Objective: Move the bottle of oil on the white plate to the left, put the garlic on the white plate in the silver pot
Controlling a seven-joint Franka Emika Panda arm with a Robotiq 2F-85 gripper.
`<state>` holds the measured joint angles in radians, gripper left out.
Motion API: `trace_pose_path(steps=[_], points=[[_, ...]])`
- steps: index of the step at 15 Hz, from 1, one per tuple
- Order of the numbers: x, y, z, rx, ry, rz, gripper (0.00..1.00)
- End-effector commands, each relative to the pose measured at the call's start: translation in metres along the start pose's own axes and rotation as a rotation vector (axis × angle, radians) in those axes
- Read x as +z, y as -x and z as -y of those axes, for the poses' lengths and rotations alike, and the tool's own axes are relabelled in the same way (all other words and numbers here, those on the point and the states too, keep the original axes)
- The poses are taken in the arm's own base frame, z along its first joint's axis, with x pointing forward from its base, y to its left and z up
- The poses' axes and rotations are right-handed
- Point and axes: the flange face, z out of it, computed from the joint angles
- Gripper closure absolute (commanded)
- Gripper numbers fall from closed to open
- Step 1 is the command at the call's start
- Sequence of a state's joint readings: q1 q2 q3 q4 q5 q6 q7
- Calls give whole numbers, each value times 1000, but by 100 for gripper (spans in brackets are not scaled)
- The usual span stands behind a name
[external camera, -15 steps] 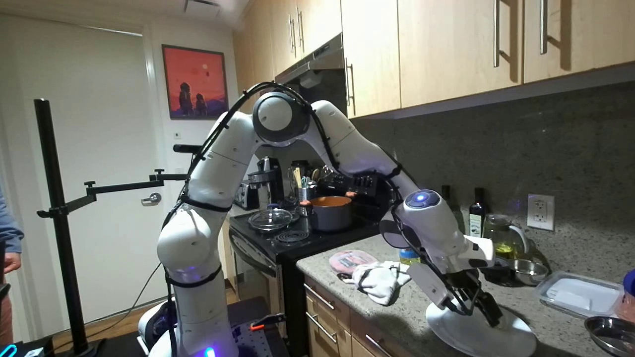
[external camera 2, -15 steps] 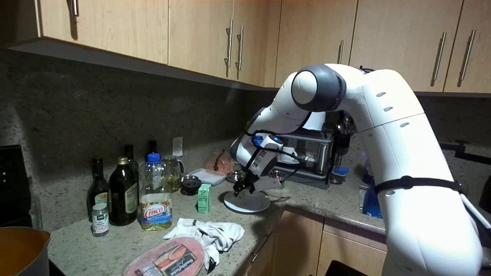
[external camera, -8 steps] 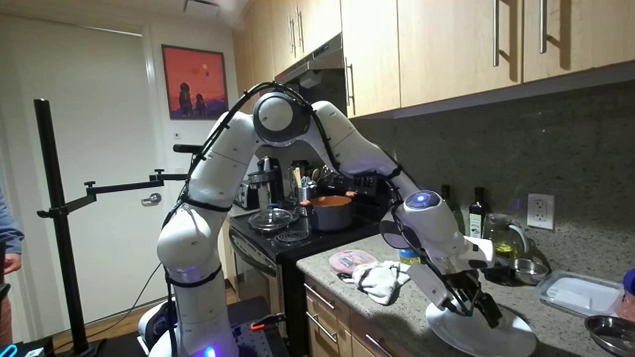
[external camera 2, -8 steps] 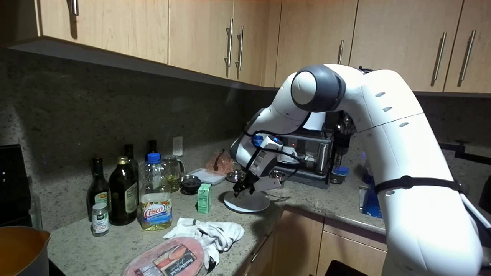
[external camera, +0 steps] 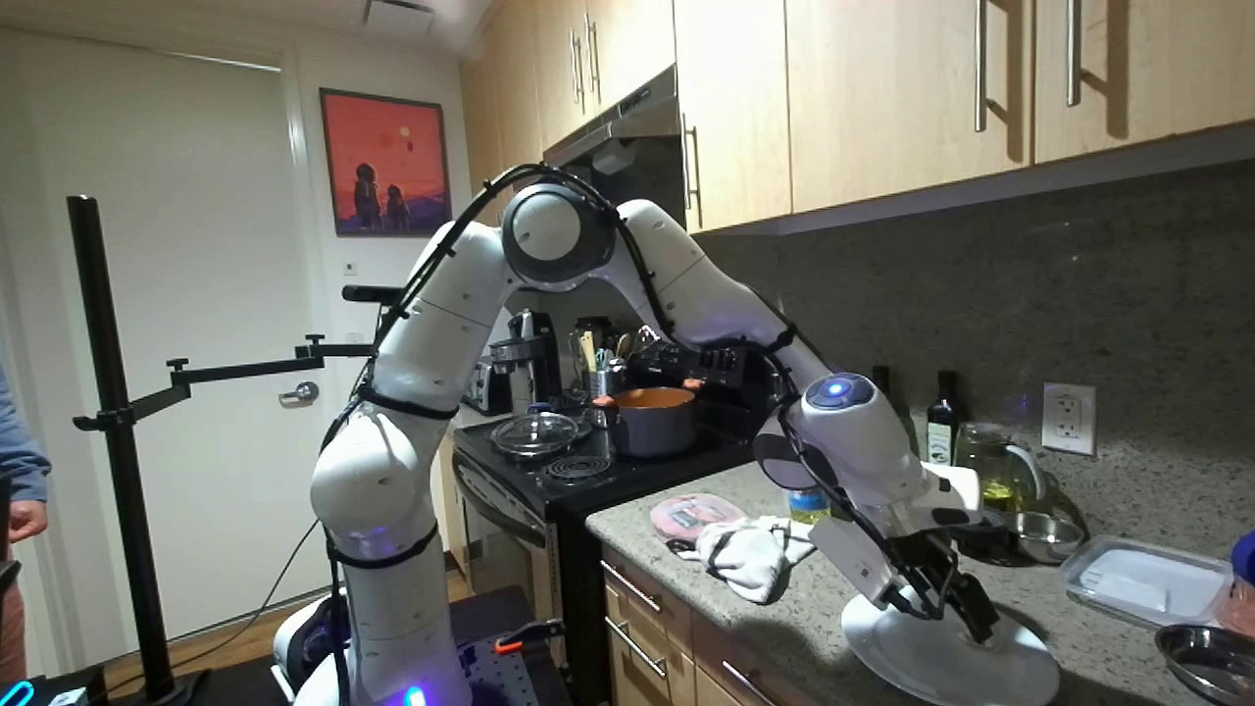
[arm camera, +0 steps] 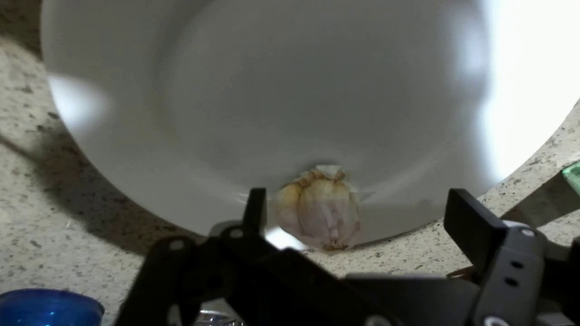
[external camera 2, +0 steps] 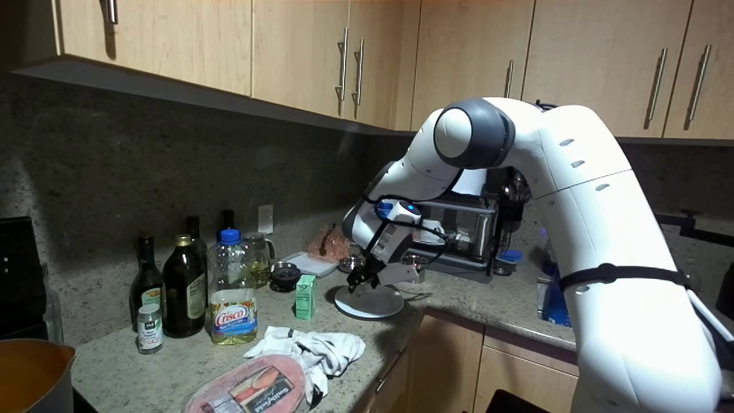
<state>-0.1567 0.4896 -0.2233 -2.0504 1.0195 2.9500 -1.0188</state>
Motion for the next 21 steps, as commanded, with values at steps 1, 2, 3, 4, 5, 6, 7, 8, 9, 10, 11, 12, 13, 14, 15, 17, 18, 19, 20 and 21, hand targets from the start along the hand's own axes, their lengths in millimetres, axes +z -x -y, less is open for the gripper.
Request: trace_pose_path(steps=[1, 2, 3, 4, 5, 6, 7, 8, 9, 10, 11, 12, 13, 14, 15, 17, 18, 19, 20, 21], points=[[13, -2, -2, 6, -10, 22, 0], [16, -2, -2, 10, -17, 27, 0], [19, -2, -2, 9, -14, 31, 0], [21, -3, -2, 7, -12, 33, 0], [23, -5, -3, 3, -7, 33, 0], [25, -6, -4, 0, -4, 32, 0], [26, -8, -6, -3, -1, 32, 0], [27, -10, -8, -4, 4, 30, 0], [28, -12, -9, -5, 7, 28, 0], [28, -14, -11, -3, 11, 26, 0], [29, -15, -12, 3, 14, 26, 0], [29, -17, -14, 3, 17, 24, 0], [29, -19, -15, 5, 19, 23, 6], [30, -20, -15, 5, 21, 22, 28], [31, -21, -16, 4, 23, 22, 30], [31, -23, -16, 2, 22, 20, 40], [31, -24, -15, 1, 22, 18, 49], [31, -25, -15, -1, 20, 17, 56], [31, -25, -14, -2, 19, 15, 63], [31, -26, -13, -3, 19, 12, 71]])
